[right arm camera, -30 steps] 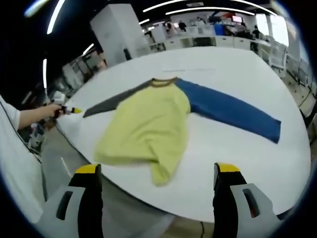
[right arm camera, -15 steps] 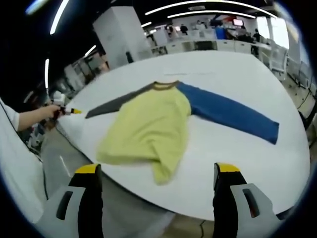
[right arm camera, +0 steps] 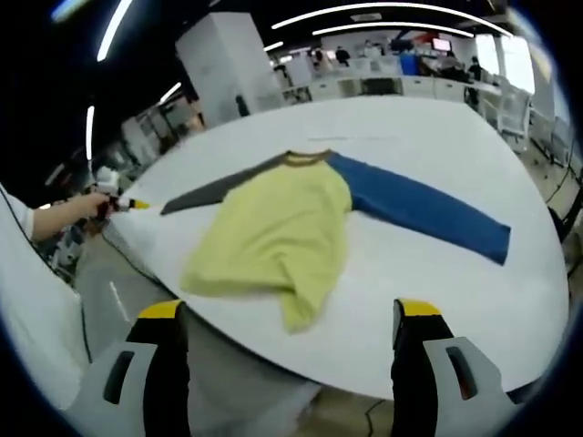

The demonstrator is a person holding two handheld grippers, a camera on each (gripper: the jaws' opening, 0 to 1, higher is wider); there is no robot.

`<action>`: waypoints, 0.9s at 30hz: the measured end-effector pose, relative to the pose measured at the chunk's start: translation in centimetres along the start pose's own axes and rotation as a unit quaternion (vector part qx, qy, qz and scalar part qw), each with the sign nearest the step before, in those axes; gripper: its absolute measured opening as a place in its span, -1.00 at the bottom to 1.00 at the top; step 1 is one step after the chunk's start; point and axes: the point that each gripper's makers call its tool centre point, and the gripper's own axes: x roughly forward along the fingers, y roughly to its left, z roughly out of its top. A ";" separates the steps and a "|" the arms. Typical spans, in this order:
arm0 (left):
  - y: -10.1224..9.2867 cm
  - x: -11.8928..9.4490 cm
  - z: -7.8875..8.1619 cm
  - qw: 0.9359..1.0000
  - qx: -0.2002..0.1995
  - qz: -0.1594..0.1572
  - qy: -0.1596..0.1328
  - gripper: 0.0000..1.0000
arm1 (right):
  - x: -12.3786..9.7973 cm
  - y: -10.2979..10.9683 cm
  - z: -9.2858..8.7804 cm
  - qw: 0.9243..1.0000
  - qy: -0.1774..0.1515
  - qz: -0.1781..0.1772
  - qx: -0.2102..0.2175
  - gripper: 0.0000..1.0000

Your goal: Fold the garment on the visible template until the final outline fits inside the template.

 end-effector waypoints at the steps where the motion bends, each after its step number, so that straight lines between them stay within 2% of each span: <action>1: -0.1 0.0 -0.1 1.000 0.000 0.000 0.000 -0.07 | -0.1 0.0 0.0 1.000 0.000 0.000 0.000 0.85; 4: -0.5 0.1 -0.4 1.000 0.008 -0.001 0.002 0.05 | -0.3 0.0 -0.1 1.000 -0.001 -0.001 0.000 0.85; 13: -3.1 -0.2 -1.5 0.999 0.026 -0.035 0.008 0.09 | -0.6 0.3 -0.6 1.000 0.000 0.002 0.000 0.84; 19: -4.7 -0.5 -2.4 0.998 0.035 -0.051 0.019 0.26 | -0.8 0.3 -0.8 1.000 -0.001 0.003 -0.001 0.84; 27: -7.8 -1.2 -2.7 0.995 0.028 -0.095 0.005 0.32 | -1.0 0.5 -1.1 1.000 0.001 0.004 0.000 0.84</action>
